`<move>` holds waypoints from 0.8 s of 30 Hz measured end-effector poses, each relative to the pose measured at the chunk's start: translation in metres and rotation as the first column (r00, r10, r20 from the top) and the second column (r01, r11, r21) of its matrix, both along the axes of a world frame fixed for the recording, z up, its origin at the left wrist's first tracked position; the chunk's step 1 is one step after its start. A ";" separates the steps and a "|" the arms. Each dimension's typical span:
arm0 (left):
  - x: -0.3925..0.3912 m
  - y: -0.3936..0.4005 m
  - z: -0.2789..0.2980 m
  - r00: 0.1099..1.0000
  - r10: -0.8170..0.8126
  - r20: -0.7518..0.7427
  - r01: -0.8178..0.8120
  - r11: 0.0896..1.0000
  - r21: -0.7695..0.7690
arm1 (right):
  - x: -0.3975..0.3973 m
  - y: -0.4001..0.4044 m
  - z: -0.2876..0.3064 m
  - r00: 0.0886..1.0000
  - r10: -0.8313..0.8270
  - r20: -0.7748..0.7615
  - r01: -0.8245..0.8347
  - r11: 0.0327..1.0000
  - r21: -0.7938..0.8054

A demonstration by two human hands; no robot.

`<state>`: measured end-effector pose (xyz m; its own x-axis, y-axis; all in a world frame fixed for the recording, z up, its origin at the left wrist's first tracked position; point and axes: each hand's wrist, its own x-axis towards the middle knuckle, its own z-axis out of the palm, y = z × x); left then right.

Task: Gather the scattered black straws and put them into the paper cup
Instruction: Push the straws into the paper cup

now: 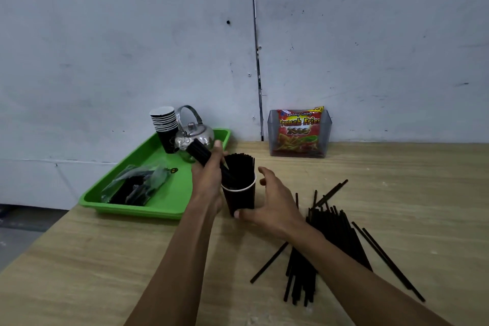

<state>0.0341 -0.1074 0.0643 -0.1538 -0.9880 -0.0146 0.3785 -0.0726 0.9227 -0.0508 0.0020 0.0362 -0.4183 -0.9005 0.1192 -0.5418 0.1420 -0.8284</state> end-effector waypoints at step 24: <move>0.036 0.014 0.004 0.836 -0.398 0.378 0.492 0.849 -0.193 | -0.009 0.004 0.005 1.000 0.007 0.020 -0.008 1.000 0.023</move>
<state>0.0700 -0.0937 0.0683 -0.6109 -0.7827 0.1192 0.0555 0.1079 0.9926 -0.0602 0.0061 0.0416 -0.4134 -0.9061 0.0902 -0.5266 0.1571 -0.8355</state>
